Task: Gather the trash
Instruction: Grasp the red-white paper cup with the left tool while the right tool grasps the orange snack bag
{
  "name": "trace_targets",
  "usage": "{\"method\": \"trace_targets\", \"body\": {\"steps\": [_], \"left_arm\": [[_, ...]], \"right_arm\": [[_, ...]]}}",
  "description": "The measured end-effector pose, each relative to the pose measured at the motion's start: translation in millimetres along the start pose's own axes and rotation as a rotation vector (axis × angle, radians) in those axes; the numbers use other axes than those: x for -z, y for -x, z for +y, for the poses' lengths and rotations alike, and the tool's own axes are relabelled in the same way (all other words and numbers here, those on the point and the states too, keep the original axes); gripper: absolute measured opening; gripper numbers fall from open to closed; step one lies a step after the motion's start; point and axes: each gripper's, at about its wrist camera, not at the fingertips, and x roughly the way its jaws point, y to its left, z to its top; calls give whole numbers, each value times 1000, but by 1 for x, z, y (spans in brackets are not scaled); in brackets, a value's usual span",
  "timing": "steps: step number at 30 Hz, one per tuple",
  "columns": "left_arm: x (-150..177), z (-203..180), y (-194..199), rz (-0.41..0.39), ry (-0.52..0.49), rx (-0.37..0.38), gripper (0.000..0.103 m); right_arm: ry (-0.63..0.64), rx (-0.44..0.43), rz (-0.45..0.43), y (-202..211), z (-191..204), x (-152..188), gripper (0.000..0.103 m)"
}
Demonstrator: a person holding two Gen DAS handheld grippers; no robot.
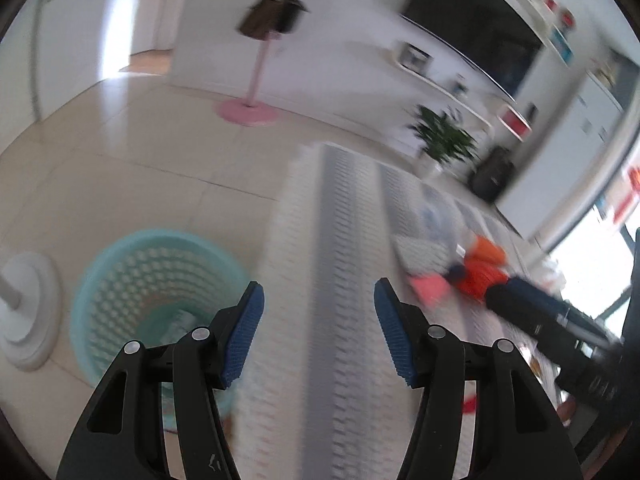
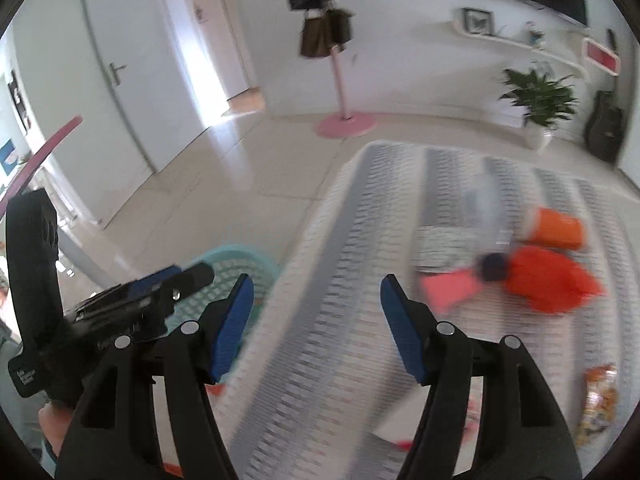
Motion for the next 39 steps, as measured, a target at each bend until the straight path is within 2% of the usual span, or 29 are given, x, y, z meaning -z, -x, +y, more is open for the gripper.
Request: {"method": "trace_targets", "body": {"steps": [3,6,8,12,15,20,23,29,30,32,35,36,39], "left_arm": [[24,-46,-4,36,-63,48,63],[59,-93,-12,93,-160,95,64],[80,-118,-18,117,-226,98,69],[112,-159,-37,146,-361,74,71],[124,-169,-52,174,-412,35,71],[136,-167,-78,241,-449,-12,71],[139,-160,-86,265,-467,-64,70],[124,-117,-83,279,-377,-123,70],[120,-106,-81,285,-349,-113,69],[115,-95,-77,309,-303,-45,69],[105,-82,-76,370,-190,163,71],[100,-77,-77,370,-135,212,73],[94,-60,-88,369,26,275,74]], "right_arm": [[23,102,-34,33,-35,11,62],[73,250,-45,60,-70,35,62],[87,340,-27,69,-99,59,62],[-49,432,34,73,-176,97,62],[-159,427,47,74,-214,114,62],[-238,425,73,68,-243,131,62],[-277,430,99,65,-257,136,62],[-345,431,103,69,-270,141,62],[-348,432,104,69,-270,142,62],[-357,428,107,69,-272,143,62],[-366,432,108,69,-273,144,62],[-368,435,107,70,-274,144,62],[-367,449,108,72,-276,145,62]]}}
